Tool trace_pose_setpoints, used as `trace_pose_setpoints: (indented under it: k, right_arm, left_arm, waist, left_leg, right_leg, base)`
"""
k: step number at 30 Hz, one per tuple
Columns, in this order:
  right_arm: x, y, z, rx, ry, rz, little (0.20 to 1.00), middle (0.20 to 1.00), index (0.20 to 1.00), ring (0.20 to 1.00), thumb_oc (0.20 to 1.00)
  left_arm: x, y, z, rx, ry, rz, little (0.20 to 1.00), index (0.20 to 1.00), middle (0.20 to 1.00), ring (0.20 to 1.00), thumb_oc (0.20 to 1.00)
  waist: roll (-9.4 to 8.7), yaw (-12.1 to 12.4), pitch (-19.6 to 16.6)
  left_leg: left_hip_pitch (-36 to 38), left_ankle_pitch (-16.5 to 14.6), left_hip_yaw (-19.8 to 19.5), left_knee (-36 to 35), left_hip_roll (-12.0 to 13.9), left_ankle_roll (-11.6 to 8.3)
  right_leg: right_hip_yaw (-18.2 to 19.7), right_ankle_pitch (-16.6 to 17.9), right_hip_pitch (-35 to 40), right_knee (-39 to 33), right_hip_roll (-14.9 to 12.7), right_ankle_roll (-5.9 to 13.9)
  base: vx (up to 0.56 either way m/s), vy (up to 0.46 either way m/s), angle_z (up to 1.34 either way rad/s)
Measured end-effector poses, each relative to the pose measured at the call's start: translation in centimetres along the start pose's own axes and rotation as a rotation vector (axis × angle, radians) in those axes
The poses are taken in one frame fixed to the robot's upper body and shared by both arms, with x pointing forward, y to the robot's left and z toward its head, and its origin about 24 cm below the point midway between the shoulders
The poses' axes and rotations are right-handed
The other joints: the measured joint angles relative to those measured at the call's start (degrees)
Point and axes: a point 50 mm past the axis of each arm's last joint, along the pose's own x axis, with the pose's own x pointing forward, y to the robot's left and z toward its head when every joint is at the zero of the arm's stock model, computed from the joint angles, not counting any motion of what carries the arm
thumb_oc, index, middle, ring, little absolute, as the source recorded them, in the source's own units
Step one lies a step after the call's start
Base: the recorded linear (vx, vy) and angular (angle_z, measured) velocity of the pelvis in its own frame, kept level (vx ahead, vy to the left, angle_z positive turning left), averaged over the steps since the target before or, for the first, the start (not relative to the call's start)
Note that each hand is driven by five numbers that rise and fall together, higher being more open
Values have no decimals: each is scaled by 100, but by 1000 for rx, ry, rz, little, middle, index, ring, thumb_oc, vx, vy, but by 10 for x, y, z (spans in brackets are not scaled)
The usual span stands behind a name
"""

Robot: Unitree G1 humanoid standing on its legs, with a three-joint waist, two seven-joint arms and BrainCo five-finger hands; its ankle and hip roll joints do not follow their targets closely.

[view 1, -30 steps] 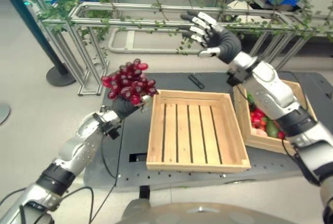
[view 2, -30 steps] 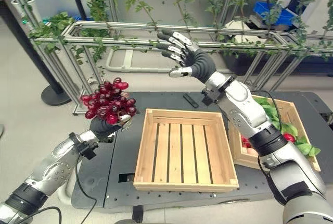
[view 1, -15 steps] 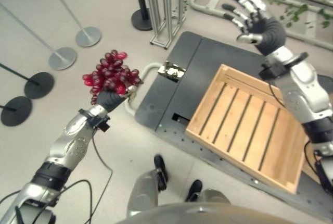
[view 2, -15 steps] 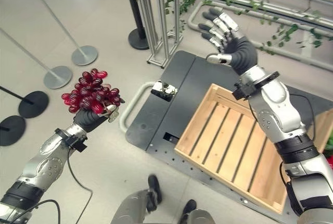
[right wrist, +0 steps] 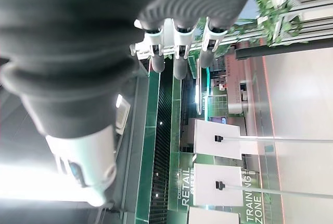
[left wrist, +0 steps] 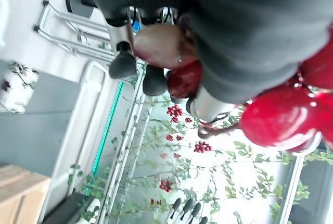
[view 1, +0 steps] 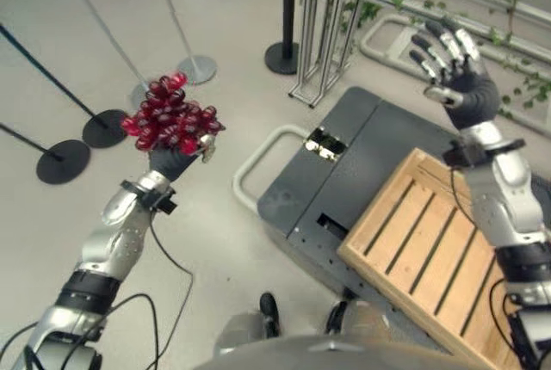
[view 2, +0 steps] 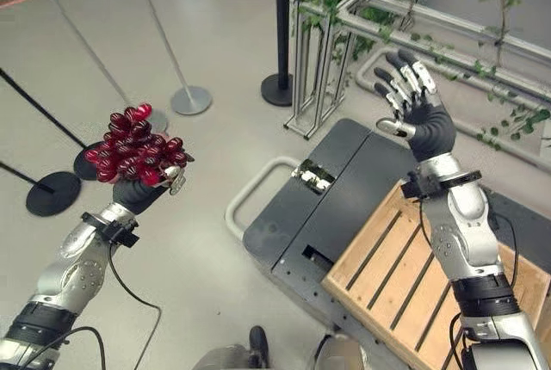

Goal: Pick up the fruits from the basket on one side to the basket on the other side

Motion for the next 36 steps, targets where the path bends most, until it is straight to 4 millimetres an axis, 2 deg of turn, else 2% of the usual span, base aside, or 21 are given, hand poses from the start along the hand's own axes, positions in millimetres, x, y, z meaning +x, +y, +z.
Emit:
trace_pose_setpoints:
  k: [1,2,3,4,6,7,8,9,10,12,16,19,23,26,31,36]
  right_arm:
    - [-4,-1,-2,-3,15,-6,1000,1000,1000,1000,1000]
    - [-9,-2,-4,-1,20,-20,1000,1000,1000,1000,1000]
    - [-11,-3,0,-9,8,-25,1000,1000,1000,1000,1000]
    - [-11,-4,4,-16,-12,-32,1000,1000,1000,1000,1000]
    - [-14,-5,-1,-14,6,-51,1000,1000,1000,1000,1000]
    - [-14,-4,0,-10,-6,-54,1000,1000,1000,1000,1000]
    - [-14,-4,1,-7,-15,-57,1000,1000,1000,1000,1000]
    - [-15,-5,0,-6,-15,-64,1000,1000,1000,1000,1000]
    - [-16,-6,-1,-12,-8,-67,1000,1000,1000,1000,1000]
    - [-14,-7,0,-12,-13,-68,1000,1000,1000,1000,1000]
    - [-6,-8,3,-14,-37,-69,1000,1000,1000,1000,1000]
    - [-2,-8,5,-14,-52,-66,1000,1000,1000,1000,1000]
    - [-3,-8,3,-3,-49,-76,1000,1000,1000,1000,1000]
    - [-4,-5,-2,24,-52,-87,1000,1000,1000,1000,1000]
    - [-5,-6,-3,25,-45,-93,1000,1000,1000,1000,1000]
    - [-6,-6,-3,24,-53,-97,1000,1000,1000,1000,1000]
  left_arm:
    - [1,0,1,5,-4,-2,200,200,200,200,200]
    - [2,1,4,12,-22,9,200,200,200,200,200]
    - [4,1,6,14,-35,10,200,200,200,200,200]
    - [6,2,9,23,-45,12,200,200,200,200,200]
    - [9,6,9,37,-44,32,200,200,200,200,200]
    - [7,8,10,55,-46,46,200,200,200,200,200]
    - [5,8,10,58,-49,54,200,200,200,200,200]
    - [5,8,8,49,-56,63,200,200,200,200,200]
    - [5,7,5,32,-64,74,200,200,200,200,200]
    - [2,7,3,28,-59,83,200,200,200,200,200]
    - [1,7,3,27,-58,91,200,200,200,200,200]
    - [2,7,3,25,-59,94,200,200,200,200,200]
    - [1,8,2,25,-58,108,200,200,200,200,200]
    - [1,8,3,26,-60,115,200,200,200,200,200]
    - [1,8,3,47,-61,121,200,200,200,200,200]
    - [2,7,6,72,-73,122,200,200,200,200,200]
  waist:
    - [6,-32,2]
    - [-5,-76,4]
    - [-6,-116,3]
    - [-24,-165,12]
    - [-105,-352,-7]
    - [-277,-241,-69]
    - [-342,-166,-110]
    - [-399,-195,-132]
    - [-449,-269,-170]
    - [-459,-231,-176]
    - [-473,-162,-194]
    - [-479,-208,-200]
    - [-488,-251,-227]
    - [-547,-275,-400]
    - [-569,-282,-437]
    - [-561,-293,-435]
  left_leg:
    - [3,78,-111,-83,-23,14]
    - [-16,160,-451,-208,-103,-94]
    - [-64,222,-592,-255,-173,-81]
    - [-127,328,-795,-301,-297,-24]
    - [-124,388,-1161,-332,-373,-60]
    - [-96,390,-1119,-366,-458,-78]
    - [-65,394,-1203,-406,-513,-104]
    - [-27,415,-1286,-434,-556,-136]
    - [16,386,-1303,-473,-498,-210]
    - [85,372,-1111,-499,-279,-307]
    - [87,371,-1110,-521,-146,-397]
    - [137,372,-1133,-572,-142,-403]
    - [305,387,-1114,-716,-153,-405]
    - [306,454,-1113,-860,-164,-407]
    - [304,461,-1126,-874,-166,-403]
    - [17,574,-1331,-847,-168,-478]
  right_leg:
    - [142,-191,-13,-96,235,-2]
    - [328,-437,9,-841,440,-48]
    - [457,-463,17,-1489,479,-84]
    - [896,-403,-48,-2024,597,4]
    - [1858,-358,80,-2232,968,58]
    - [1701,-228,48,-2361,888,-46]
    - [1650,-149,101,-2453,851,-122]
    - [1618,50,247,-2684,805,-182]
    - [1444,268,441,-2921,786,-403]
    - [1284,276,635,-3045,896,-483]
    - [1181,283,733,-3180,1004,-495]
    - [1124,286,846,-3318,1005,-498]
    - [1124,287,1011,-3443,992,-499]
    - [1129,359,1038,-3640,987,-602]
    - [1129,379,1063,-3696,991,-607]
    - [1124,390,923,-3714,1029,-625]
  base:
    - [248,-271,84]
    - [184,-269,67]
    - [173,-206,85]
    - [170,-221,78]
    - [139,-259,95]
    - [105,-232,59]
    - [121,-215,38]
    - [89,-106,75]
    - [101,-154,84]
    - [55,-133,56]
    - [29,-76,20]
    - [40,-30,10]
    - [24,0,2]
    - [0,0,0]
    - [-34,-26,2]
    - [-174,-45,24]
